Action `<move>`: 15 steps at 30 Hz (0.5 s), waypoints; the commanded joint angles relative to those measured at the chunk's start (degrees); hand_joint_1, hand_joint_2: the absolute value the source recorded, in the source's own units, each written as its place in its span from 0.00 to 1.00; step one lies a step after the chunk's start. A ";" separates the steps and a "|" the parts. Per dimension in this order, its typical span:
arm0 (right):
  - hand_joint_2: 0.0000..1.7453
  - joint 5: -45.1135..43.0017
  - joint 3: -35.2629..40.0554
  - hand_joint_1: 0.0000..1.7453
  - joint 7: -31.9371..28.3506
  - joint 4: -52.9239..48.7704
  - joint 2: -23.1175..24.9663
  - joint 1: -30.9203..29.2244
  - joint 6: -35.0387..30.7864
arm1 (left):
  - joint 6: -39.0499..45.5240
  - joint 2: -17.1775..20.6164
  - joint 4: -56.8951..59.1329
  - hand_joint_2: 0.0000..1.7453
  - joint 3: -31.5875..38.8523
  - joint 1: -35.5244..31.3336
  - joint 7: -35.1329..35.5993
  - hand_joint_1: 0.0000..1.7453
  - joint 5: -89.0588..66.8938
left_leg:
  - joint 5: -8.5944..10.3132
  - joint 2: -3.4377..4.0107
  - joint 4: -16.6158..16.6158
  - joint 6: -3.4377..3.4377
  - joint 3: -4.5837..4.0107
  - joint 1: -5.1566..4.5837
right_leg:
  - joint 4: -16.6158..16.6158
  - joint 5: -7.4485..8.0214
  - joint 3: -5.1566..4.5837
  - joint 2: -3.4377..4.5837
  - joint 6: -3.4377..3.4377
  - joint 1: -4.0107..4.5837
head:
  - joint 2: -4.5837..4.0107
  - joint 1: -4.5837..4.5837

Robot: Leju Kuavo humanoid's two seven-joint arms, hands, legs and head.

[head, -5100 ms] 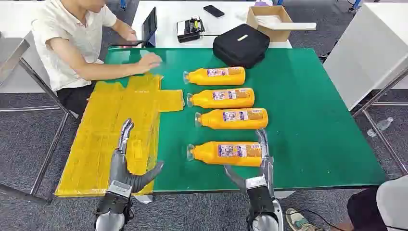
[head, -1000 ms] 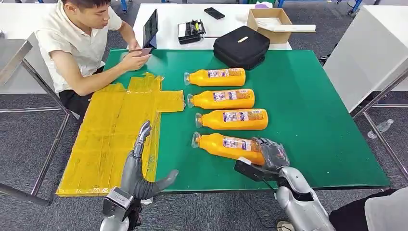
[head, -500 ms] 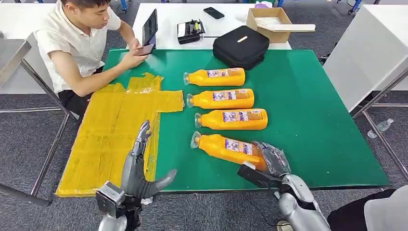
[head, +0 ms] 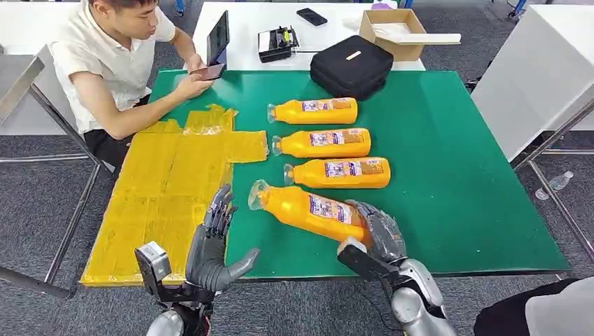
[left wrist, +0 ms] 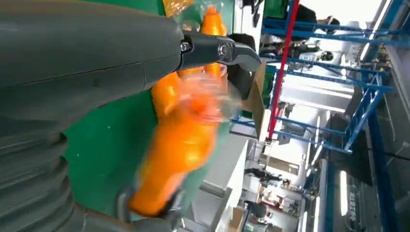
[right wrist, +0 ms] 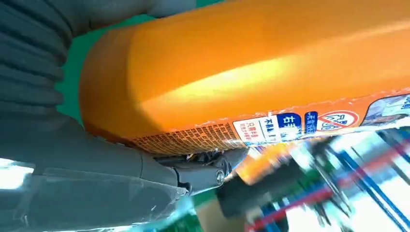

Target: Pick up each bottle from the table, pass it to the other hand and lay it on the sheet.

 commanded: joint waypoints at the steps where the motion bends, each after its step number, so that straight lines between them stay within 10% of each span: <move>1: 1.00 -0.73 -2.24 1.00 -0.43 -2.47 8.38 -3.03 -1.28 | -0.58 -0.98 -0.60 1.00 -2.63 0.53 -0.64 0.00 -0.22 | -0.09 0.24 0.04 -0.01 0.11 0.01 | 0.05 -0.05 0.03 0.12 -0.22 0.05 | 0.00 0.00; 15: 1.00 -3.44 2.58 1.00 -5.86 0.97 13.43 -4.62 1.51 | -5.20 -2.33 4.24 1.00 -2.43 -2.02 2.55 0.00 8.94 | -0.05 0.10 0.01 -0.01 0.10 0.04 | 0.01 -0.05 0.05 0.02 -0.21 0.05 | 0.00 0.00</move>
